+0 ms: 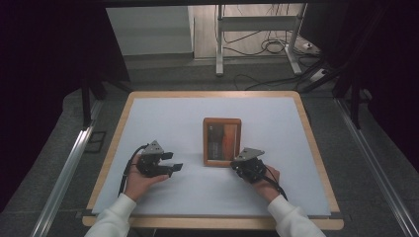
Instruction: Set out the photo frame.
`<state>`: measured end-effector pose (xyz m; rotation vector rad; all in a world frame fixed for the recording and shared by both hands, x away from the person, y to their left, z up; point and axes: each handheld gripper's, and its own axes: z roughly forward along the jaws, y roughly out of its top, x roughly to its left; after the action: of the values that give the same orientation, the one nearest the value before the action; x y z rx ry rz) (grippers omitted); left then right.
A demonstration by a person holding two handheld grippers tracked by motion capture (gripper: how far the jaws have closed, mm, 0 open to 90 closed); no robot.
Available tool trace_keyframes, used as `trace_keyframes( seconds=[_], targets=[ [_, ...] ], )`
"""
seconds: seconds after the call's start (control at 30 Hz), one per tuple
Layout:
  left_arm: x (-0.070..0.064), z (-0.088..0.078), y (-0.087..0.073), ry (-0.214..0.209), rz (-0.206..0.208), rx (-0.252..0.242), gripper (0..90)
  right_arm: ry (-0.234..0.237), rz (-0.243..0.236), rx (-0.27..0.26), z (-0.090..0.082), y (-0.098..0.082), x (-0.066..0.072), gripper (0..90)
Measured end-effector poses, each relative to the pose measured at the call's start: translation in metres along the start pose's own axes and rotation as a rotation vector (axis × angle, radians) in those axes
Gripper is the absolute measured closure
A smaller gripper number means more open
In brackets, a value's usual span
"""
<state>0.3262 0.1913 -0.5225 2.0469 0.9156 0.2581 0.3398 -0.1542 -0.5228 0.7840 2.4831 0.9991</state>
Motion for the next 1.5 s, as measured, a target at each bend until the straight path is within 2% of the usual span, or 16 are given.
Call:
trace_keyframes(
  seconds=[0.07, 0.17, 0.3, 0.4, 0.57, 0.63, 0.7, 0.73, 0.83, 0.93, 1.07, 1.17, 1.3, 1.5],
  targets=[
    [-0.001, 0.0, 0.0, 0.002, 0.006, 0.005, 35.6, 0.013, 0.006, -0.008, -0.001, 0.001, 0.001, 89.4],
    [-0.002, 0.0, 0.0, 0.005, 0.006, 0.006, 35.5, 0.007, -0.02, 0.003, 0.0, 0.001, 0.003, 89.3],
    [-0.002, -0.001, -0.001, 0.009, 0.008, 0.004, 35.5, 0.027, -0.017, -0.007, -0.001, 0.001, 0.005, 89.3],
    [-0.002, -0.001, -0.001, 0.014, 0.013, 0.008, 35.5, 0.058, 0.004, -0.03, -0.005, 0.004, 0.005, 89.1],
    [-0.004, -0.002, -0.003, 0.022, 0.026, 0.015, 35.4, 0.069, 0.008, -0.069, -0.016, 0.008, 0.007, 84.5],
    [-0.006, -0.003, -0.004, 0.027, 0.028, 0.016, 35.4, 0.078, 0.018, -0.082, -0.021, 0.007, 0.007, 70.9],
    [-0.008, -0.003, -0.005, 0.035, 0.04, 0.024, 35.2, 0.09, 0.029, -0.094, -0.026, 0.004, 0.009, 48.6],
    [-0.008, -0.003, -0.005, 0.039, 0.042, 0.024, 34.9, 0.09, 0.035, -0.098, -0.029, 0.002, 0.01, 42.8],
    [-0.01, -0.004, -0.005, 0.046, 0.038, 0.021, 34.2, 0.088, 0.064, -0.106, -0.037, -0.006, 0.01, 33.4],
    [-0.011, -0.004, -0.005, 0.046, 0.039, 0.023, 33.6, 0.075, 0.094, -0.106, -0.045, -0.016, 0.007, 28.7],
    [-0.012, -0.005, -0.006, 0.043, 0.039, 0.024, 33.0, 0.043, 0.139, -0.106, -0.059, -0.037, -0.004, 25.5],
    [-0.012, -0.006, -0.008, 0.044, 0.041, 0.026, 32.7, 0.002, 0.168, -0.101, -0.071, -0.054, -0.012, 24.5],
    [-0.013, -0.009, -0.011, 0.051, 0.037, 0.024, 32.7, -0.054, 0.226, -0.122, -0.091, -0.076, -0.026, 24.0],
    [-0.013, -0.01, -0.013, 0.053, 0.035, 0.03, 32.5, -0.113, 0.272, -0.133, -0.1, -0.089, -0.042, 22.9]
  ],
)
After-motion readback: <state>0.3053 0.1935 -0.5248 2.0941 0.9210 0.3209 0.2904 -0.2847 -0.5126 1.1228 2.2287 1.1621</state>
